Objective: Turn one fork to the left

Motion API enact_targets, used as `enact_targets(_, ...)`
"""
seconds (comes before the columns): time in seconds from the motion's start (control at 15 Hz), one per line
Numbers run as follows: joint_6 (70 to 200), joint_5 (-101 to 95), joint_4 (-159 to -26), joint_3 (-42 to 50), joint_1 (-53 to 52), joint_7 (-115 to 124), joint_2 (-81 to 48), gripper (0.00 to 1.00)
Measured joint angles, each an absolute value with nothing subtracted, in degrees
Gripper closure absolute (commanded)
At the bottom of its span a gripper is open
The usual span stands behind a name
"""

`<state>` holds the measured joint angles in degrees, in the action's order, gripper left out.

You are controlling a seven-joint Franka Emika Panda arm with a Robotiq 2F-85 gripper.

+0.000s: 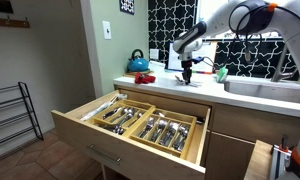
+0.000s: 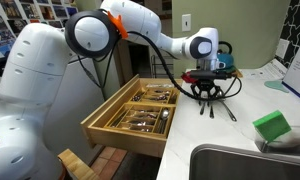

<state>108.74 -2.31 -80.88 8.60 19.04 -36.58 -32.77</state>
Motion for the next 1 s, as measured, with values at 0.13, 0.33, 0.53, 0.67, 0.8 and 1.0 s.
enact_targets(0.13, 108.7, -2.4, -80.6, 8.4, 19.0, -37.5, -32.4, 0.13)
enact_targets(0.33, 108.0, -2.0, -80.7, 7.4, 19.0, -38.6, -30.4, 0.00)
enact_targets(0.53, 105.3, -0.5, -81.9, 6.1, 18.5, -37.6, -26.4, 0.00)
enact_targets(0.67, 105.1, 0.7, -83.5, 5.4, 17.7, -35.9, -23.4, 0.00)
enact_targets(0.8, 105.3, 1.9, -85.4, 4.9, 16.7, -34.4, -20.3, 0.00)
enact_targets(1.0, 105.5, 3.8, -88.0, 4.5, 15.1, -30.9, -16.1, 0.00)
